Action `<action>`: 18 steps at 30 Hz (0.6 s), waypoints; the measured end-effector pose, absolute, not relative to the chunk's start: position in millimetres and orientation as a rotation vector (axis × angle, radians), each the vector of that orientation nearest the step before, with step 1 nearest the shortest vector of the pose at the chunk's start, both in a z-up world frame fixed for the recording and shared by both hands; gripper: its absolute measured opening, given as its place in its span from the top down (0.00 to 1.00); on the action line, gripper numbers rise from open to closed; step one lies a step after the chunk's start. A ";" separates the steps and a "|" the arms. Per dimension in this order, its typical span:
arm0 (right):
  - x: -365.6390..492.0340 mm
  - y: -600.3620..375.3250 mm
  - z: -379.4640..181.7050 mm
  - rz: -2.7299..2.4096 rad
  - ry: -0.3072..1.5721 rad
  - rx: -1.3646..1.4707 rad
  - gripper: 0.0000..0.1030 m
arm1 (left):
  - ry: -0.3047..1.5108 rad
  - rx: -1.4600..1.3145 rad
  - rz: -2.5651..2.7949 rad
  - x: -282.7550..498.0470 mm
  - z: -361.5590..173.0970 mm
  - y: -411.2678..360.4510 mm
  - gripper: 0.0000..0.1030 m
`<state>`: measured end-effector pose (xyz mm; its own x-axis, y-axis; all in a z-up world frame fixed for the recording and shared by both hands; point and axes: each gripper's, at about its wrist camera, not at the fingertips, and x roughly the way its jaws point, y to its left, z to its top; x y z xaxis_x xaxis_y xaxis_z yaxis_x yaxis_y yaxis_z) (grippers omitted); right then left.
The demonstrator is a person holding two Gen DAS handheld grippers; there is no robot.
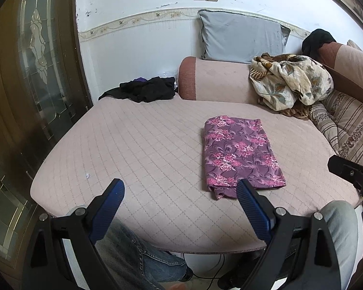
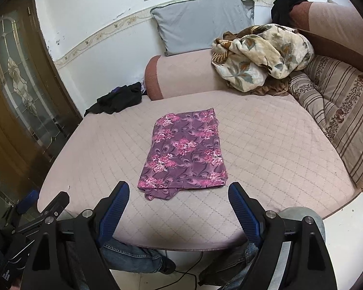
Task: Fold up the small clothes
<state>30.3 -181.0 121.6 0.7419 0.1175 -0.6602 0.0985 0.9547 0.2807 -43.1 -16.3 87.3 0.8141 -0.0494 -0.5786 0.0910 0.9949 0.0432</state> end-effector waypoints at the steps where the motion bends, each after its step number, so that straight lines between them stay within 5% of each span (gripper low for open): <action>1: 30.1 -181.8 122.2 0.009 0.737 0.309 0.15 | 0.616 0.071 -0.076 -42.7 87.2 -16.1 0.10; 18: 29.7 -185.1 125.3 0.007 0.734 0.312 0.15 | 0.627 0.068 -0.069 -41.0 85.2 -14.7 0.10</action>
